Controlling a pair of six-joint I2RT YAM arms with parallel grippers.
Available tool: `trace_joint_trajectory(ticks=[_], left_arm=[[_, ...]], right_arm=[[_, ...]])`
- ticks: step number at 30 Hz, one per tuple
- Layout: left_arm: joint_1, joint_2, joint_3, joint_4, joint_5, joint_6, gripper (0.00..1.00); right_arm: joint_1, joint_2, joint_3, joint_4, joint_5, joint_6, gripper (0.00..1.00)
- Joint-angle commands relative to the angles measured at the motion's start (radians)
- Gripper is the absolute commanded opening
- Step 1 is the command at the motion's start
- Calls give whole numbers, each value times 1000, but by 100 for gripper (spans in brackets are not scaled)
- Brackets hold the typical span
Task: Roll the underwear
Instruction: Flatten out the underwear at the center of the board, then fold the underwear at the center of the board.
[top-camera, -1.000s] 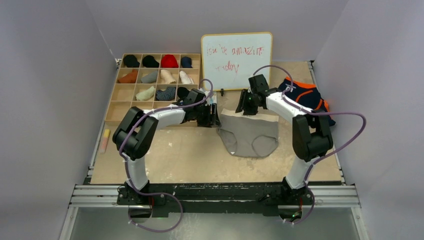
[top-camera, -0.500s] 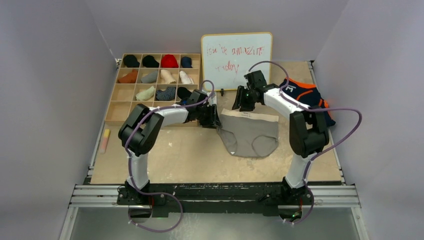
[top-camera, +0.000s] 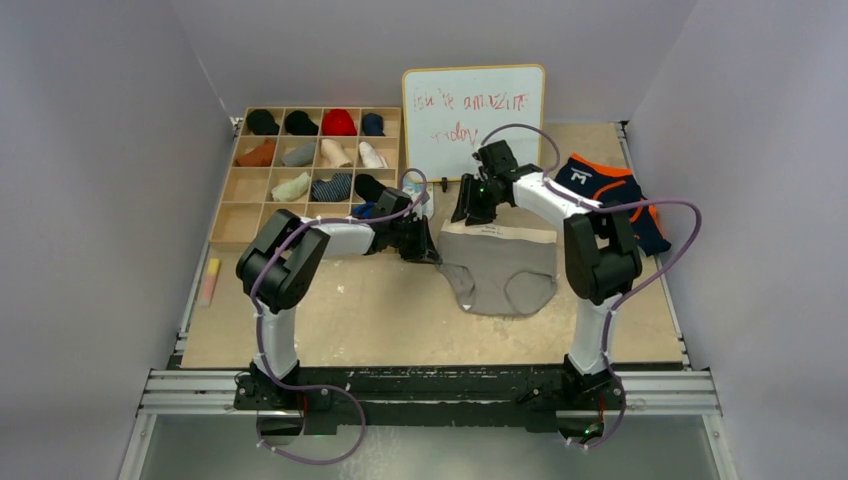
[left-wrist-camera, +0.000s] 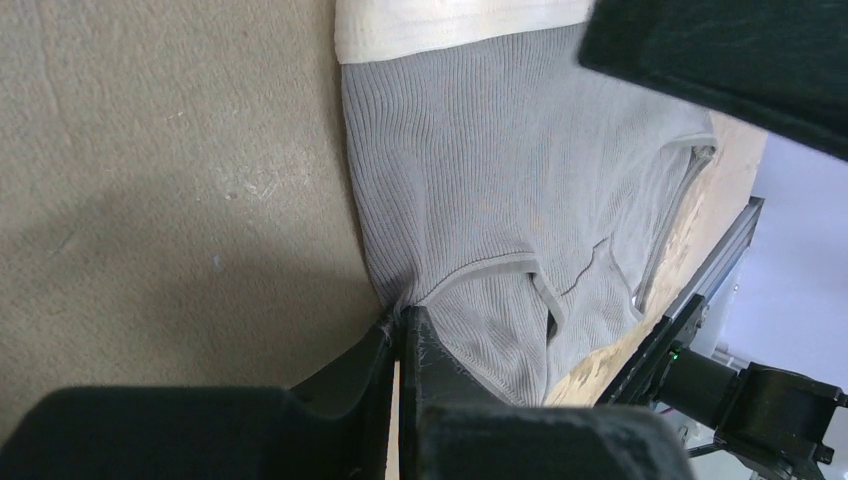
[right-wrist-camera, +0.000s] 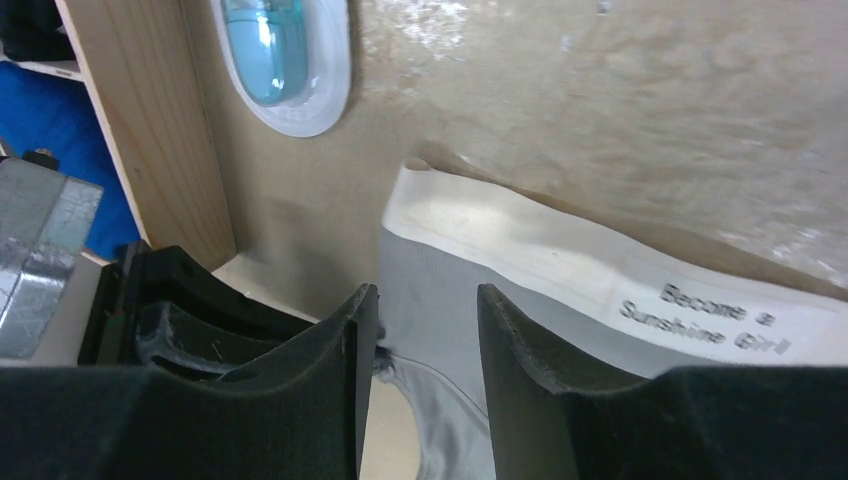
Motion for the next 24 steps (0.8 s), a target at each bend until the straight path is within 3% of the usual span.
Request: trace_joint_trajectory(ticks=[1, 14, 24], left_arm=[[-2, -26, -31, -3, -8, -2, 0], [-3, -61, -23, -76, -60, 35, 0], [-3, -67, -22, -82, -62, 43, 0]], right_arm=[[45, 40, 82, -8, -32, 36, 43], [92, 213, 249, -70, 26, 71, 36], [110, 254, 271, -123, 109, 56, 35]])
